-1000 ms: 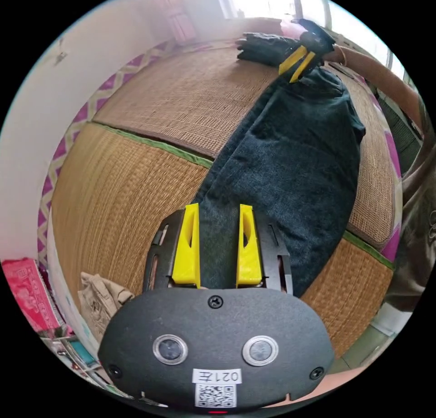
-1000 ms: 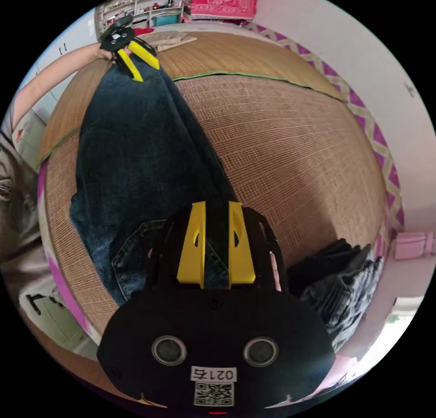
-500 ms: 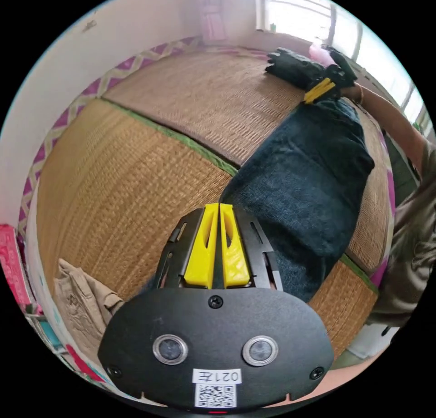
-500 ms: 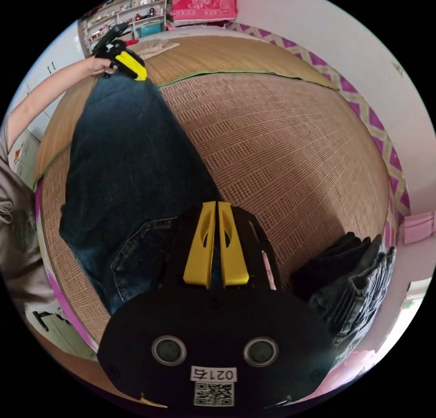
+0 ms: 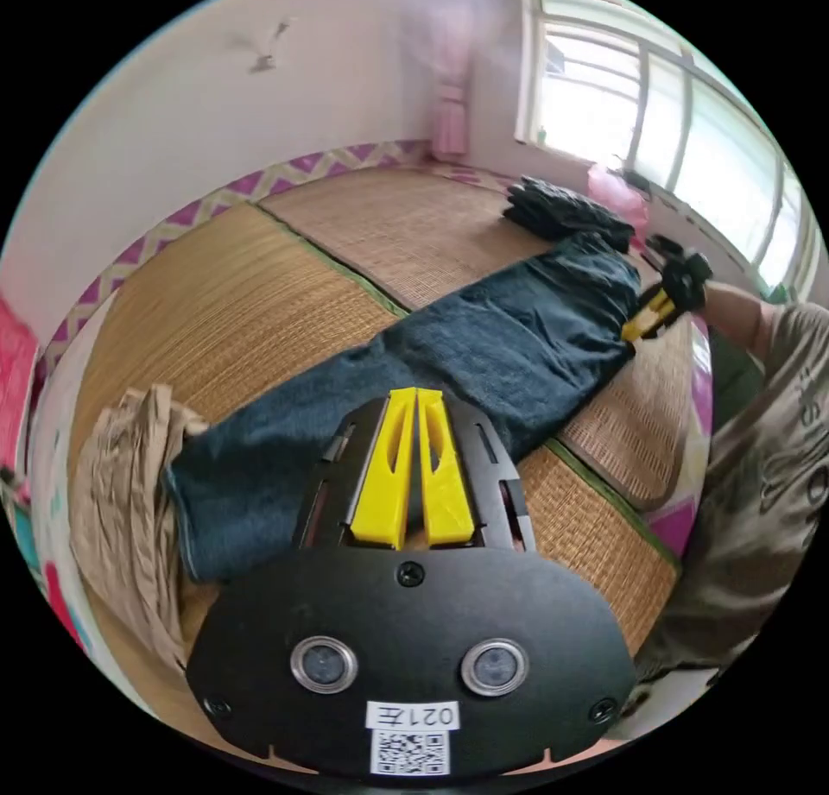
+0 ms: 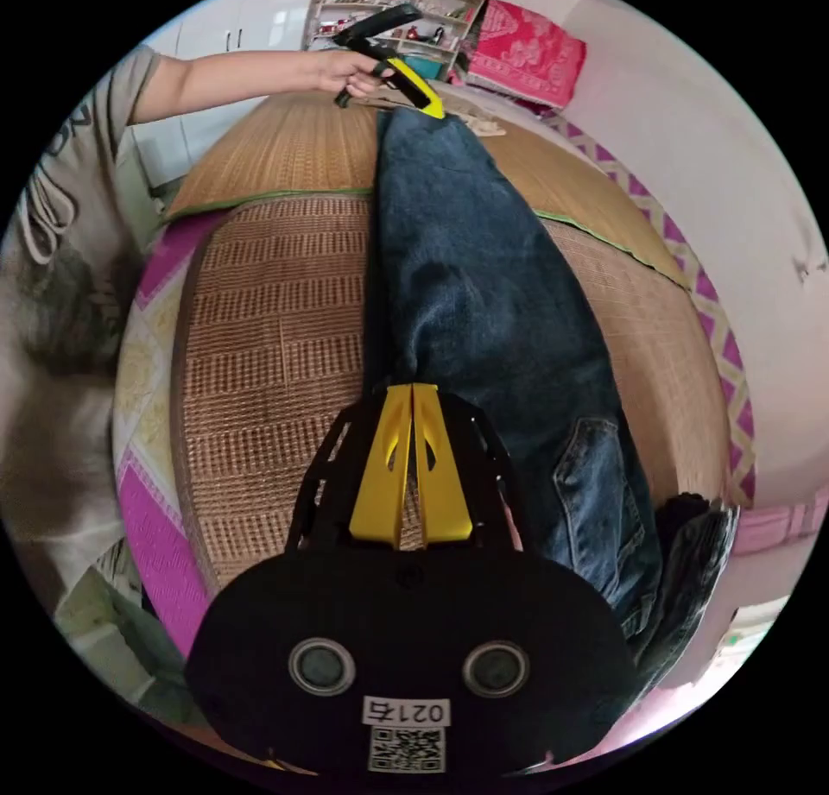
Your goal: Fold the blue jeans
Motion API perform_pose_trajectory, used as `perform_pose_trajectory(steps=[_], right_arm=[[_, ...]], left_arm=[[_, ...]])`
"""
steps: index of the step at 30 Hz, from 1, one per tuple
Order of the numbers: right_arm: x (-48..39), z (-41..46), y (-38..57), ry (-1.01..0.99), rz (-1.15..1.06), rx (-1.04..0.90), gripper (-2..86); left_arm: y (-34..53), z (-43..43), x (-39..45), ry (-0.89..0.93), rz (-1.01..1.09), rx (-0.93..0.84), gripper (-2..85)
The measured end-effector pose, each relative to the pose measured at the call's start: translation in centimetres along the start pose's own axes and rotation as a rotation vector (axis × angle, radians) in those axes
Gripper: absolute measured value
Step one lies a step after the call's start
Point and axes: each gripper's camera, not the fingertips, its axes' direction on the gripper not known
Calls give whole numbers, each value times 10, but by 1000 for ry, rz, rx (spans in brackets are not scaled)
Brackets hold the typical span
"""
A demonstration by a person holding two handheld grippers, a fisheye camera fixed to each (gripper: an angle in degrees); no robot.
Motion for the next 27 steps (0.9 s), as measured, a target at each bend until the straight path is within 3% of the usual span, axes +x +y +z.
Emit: perform_pose_trajectory(steps=[8,13,19,27], right_arm=[[-22,13,26,2,107,-3,-7],[-21,11,63,-57,390,93,1],[-50,-15,137,-31,627,270,45],[-100,-20,245,-61,843,380,21]], left_arm=[[197,-103,-74,-192,-594,101,-6],[301,-119,-156,93,-962,250,50],[316,-103,-175,141,-1103,208,131],[293,-99,-192,60,-1179,201,111]])
